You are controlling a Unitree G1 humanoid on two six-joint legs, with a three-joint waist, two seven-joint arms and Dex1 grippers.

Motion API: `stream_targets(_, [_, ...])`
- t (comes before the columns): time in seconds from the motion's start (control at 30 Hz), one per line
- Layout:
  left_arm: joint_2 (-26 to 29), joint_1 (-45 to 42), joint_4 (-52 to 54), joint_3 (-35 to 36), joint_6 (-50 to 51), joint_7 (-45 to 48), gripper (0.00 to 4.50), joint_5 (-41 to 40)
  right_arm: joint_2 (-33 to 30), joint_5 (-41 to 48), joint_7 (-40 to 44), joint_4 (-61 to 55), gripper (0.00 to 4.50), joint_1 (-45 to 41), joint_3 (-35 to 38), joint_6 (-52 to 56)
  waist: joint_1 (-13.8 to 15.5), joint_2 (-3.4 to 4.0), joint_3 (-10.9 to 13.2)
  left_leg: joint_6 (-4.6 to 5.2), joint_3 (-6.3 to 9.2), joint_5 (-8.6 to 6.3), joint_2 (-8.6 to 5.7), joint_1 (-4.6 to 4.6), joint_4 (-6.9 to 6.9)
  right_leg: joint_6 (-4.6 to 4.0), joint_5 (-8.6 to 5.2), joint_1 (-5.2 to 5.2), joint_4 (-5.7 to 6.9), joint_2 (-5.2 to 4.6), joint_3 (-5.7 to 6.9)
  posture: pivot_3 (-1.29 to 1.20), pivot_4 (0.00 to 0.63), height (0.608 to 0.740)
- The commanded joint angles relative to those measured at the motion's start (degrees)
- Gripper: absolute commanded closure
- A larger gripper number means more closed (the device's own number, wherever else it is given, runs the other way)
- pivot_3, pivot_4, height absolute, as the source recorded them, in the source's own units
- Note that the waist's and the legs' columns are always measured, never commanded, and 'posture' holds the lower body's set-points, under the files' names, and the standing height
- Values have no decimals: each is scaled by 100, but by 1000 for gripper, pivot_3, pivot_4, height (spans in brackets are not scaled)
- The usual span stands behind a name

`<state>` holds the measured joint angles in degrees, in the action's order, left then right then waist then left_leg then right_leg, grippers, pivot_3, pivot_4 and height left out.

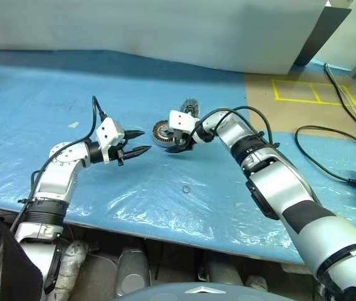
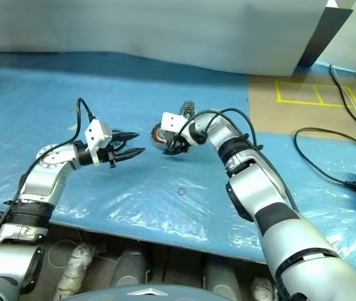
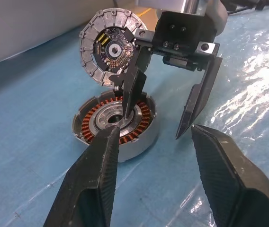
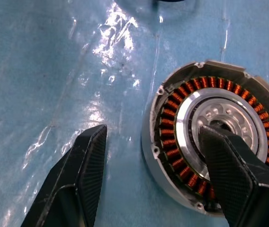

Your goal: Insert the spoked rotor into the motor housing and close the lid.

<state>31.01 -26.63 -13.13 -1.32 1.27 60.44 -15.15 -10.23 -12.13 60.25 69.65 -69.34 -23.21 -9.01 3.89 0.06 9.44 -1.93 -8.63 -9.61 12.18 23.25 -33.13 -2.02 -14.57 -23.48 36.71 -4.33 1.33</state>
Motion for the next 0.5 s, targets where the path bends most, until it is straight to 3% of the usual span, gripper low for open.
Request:
stream_targets(0.03, [20,-24,254,137,-7,-95,1985,-88,120,-131,-415,247,1279,-288,142,-31,-1,1,1,-2,-1,-1,2,-3,0,0,0,0,2,1,-1,0,150,740])
stream_targets(0.5, [82,57,357,183,76,-202,1985,-146,459,-224,-737,540,1279,-610,666,186,-4,10,6,9,-15,6,15,42,-2,-6,-4,-52,7,8,-2,0,150,740])
